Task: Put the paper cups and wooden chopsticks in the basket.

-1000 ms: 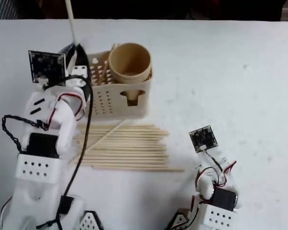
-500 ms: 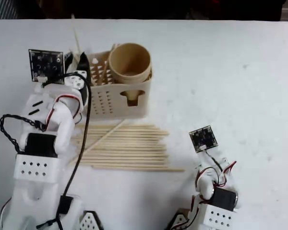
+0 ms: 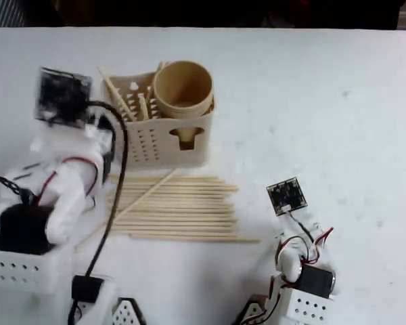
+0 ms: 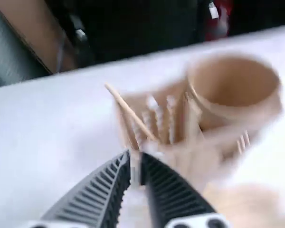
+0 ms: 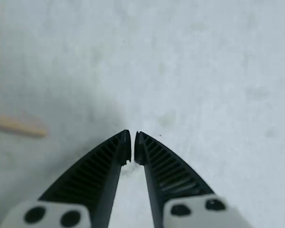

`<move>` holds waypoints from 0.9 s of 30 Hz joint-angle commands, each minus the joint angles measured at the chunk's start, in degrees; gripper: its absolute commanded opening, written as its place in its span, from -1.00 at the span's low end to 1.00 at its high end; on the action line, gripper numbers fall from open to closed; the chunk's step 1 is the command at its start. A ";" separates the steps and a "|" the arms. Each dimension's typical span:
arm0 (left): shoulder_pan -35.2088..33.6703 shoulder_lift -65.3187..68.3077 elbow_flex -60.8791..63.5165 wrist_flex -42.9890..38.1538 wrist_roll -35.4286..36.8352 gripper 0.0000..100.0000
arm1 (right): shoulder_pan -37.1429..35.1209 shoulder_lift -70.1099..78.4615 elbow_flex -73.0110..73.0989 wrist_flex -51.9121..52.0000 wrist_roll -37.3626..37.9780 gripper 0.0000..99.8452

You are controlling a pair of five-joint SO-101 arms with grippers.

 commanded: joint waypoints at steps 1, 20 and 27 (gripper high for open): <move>6.37 -0.92 -2.29 12.66 -8.79 -0.95 | 0.22 -0.57 0.53 0.31 0.44 -0.93; 12.97 35.91 11.78 -1.49 -23.56 -0.72 | 0.22 -0.57 0.53 0.31 0.44 -0.93; 8.66 48.22 11.25 -9.76 -23.74 -0.73 | 0.22 -0.57 0.53 0.31 0.44 -0.93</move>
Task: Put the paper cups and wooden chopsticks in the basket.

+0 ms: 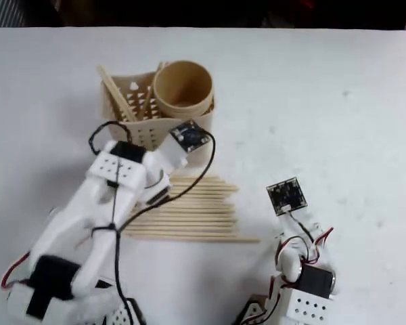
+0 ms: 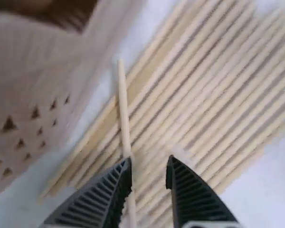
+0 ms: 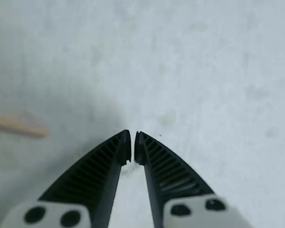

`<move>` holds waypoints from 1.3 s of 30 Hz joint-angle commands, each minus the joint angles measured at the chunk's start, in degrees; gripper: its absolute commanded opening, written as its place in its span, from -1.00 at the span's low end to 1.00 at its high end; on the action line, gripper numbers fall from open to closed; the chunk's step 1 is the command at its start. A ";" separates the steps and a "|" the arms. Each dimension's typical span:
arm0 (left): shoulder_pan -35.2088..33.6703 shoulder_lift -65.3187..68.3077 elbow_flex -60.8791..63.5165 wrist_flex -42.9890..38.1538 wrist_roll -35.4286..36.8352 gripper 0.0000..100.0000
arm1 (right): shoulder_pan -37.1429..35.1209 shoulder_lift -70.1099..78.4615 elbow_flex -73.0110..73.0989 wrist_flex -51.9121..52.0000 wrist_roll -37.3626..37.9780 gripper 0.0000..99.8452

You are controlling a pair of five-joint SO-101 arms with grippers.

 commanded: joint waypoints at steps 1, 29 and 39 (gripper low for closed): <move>-4.53 6.73 -0.79 -5.80 -0.79 -0.73 | 0.22 -0.57 0.53 0.31 0.44 -0.93; -5.58 10.68 3.43 -3.43 -0.88 -0.73 | 0.22 -0.57 0.53 0.31 0.44 -0.93; -5.41 10.77 3.52 -5.71 -3.52 -0.96 | 0.22 -0.57 0.53 0.31 0.44 -0.93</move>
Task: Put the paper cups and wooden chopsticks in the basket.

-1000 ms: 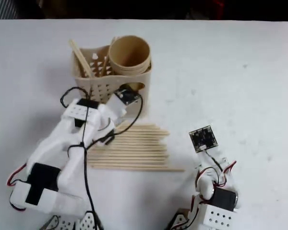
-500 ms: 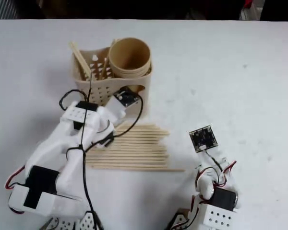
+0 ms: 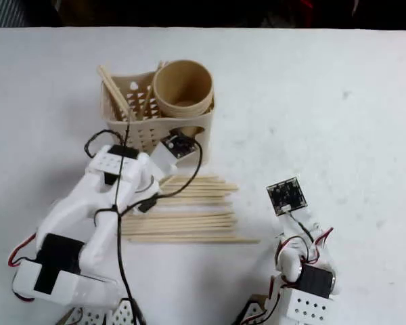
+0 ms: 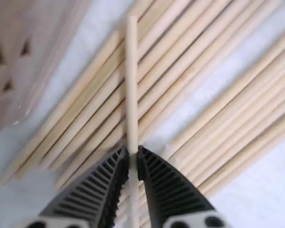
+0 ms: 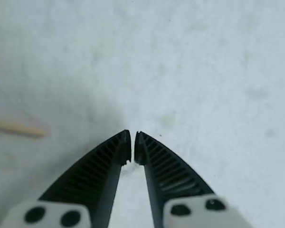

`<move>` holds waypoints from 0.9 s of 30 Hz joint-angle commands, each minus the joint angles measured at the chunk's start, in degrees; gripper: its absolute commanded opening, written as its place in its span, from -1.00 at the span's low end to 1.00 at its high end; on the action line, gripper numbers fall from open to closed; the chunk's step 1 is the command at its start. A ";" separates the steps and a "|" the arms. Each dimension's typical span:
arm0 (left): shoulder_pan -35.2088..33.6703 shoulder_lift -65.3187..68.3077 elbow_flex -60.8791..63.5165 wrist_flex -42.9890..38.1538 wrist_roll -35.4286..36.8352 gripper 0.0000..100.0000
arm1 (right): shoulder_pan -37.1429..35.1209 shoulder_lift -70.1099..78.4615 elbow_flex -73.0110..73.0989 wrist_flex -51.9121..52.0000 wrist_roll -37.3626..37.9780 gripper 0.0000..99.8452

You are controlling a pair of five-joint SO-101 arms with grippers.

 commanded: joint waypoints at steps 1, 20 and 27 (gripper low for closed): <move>-0.22 0.48 0.09 -1.41 -0.53 -0.96 | 0.22 -0.57 0.53 0.31 0.44 -0.93; -0.31 -30.20 -0.26 12.13 -0.35 -0.96 | 0.22 -0.57 0.53 0.31 0.44 -0.93; -0.31 -41.71 -2.64 19.78 -0.26 -0.96 | 0.22 -0.57 0.53 0.31 0.44 -0.93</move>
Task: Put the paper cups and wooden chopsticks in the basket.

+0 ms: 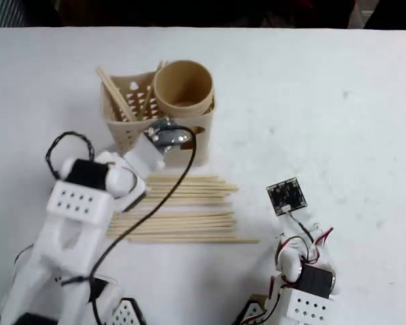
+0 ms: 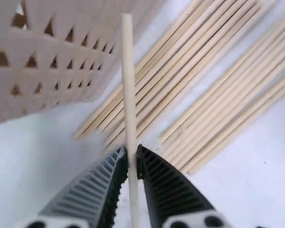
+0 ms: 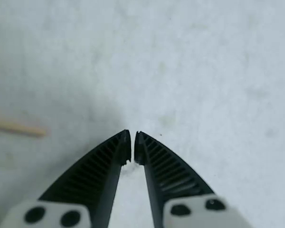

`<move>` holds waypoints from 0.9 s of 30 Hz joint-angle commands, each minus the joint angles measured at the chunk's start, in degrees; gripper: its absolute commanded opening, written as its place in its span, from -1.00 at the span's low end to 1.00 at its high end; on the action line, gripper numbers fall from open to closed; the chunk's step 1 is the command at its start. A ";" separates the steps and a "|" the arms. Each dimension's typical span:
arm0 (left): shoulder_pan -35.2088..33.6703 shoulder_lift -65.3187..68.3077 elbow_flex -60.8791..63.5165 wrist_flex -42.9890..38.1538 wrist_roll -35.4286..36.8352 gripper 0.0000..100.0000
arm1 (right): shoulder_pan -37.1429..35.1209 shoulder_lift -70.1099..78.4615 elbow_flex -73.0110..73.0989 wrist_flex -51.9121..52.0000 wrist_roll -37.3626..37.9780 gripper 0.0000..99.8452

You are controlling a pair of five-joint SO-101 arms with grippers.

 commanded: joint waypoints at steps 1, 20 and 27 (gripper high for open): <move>-0.13 -7.43 -3.87 5.19 -0.18 -0.96 | 0.22 -0.57 0.53 0.13 0.44 -0.93; -0.13 -11.74 -20.04 13.36 2.64 -0.96 | 0.22 -0.57 0.53 0.13 0.44 -0.93; -0.40 -11.38 -27.69 12.40 7.47 -0.96 | 0.22 -0.57 0.53 0.13 0.44 -0.93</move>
